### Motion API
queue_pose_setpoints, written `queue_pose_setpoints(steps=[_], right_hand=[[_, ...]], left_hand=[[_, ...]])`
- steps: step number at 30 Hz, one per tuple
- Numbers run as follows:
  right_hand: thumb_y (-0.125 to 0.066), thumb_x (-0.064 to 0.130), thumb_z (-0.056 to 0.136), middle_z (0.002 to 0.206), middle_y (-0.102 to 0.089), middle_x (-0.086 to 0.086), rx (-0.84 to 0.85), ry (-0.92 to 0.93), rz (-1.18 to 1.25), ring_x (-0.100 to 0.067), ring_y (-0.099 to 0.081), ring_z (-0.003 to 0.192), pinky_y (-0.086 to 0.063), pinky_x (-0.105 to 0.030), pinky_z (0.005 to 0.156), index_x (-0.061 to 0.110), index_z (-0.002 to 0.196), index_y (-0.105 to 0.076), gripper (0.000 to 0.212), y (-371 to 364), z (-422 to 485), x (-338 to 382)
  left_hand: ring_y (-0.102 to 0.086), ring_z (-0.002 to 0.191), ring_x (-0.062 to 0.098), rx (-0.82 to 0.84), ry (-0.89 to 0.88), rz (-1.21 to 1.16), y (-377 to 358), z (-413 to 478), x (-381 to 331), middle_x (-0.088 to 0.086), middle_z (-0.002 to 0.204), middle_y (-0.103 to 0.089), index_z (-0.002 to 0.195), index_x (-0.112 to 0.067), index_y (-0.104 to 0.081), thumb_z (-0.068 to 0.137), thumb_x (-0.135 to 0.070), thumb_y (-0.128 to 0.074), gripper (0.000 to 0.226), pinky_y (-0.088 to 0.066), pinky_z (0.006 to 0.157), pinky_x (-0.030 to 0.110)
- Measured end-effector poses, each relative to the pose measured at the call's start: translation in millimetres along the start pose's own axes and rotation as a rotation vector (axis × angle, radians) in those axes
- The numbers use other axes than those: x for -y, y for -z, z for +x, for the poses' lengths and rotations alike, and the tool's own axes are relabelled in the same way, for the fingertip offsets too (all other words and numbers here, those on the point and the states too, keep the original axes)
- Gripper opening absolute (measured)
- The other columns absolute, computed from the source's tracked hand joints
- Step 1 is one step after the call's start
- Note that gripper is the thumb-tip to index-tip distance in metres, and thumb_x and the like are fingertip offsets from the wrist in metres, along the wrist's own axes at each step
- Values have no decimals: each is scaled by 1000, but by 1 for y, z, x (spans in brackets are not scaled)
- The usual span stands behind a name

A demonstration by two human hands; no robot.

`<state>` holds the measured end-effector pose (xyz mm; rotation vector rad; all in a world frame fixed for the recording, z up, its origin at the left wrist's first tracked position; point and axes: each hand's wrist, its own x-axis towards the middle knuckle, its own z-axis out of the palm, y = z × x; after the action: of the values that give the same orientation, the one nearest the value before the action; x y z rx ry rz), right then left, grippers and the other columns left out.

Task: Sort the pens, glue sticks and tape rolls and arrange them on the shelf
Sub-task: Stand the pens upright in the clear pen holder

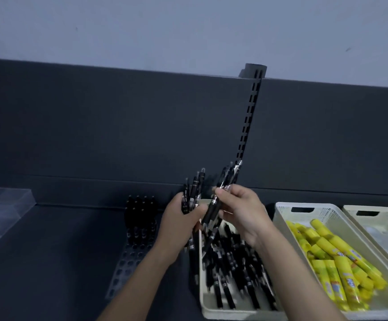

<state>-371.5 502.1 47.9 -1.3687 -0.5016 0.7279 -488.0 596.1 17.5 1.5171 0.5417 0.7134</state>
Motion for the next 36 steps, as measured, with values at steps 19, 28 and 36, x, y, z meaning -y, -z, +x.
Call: queue_pose_setpoints(steps=[19, 28, 36], right_hand=[[-67, 5, 86, 58, -60, 5, -312, 94, -351, 3, -57, 49, -41, -6, 47, 7, 72, -64, 14, -141, -21, -66], [-64, 8, 88, 63, -50, 11, -400, 173, -905, -9, -46, 59, -27, -20, 52, 15, 73, -50, 22, -145, -7, -97], [-64, 15, 88, 81, -69, -4, -215, 115, -1142, -19, -59, 73, -36, -23, 59, 11, 81, -64, 9, -145, 11, -106]], left_hand=[[-58, 56, 3, -137, -11, 120, 171, -16, 8, -13, 69, -66, 80, -22, -61, 73, -9, -75, 20, -50, 57, 24], [-60, 57, -1, -179, 55, 65, 197, -23, 37, -16, 69, -65, 81, -28, -61, 76, -10, -73, 23, -44, 50, 10], [-60, 56, -1, -220, 102, 60, 196, -24, 43, -17, 70, -65, 84, -30, -61, 78, -12, -73, 22, -45, 50, 12]])
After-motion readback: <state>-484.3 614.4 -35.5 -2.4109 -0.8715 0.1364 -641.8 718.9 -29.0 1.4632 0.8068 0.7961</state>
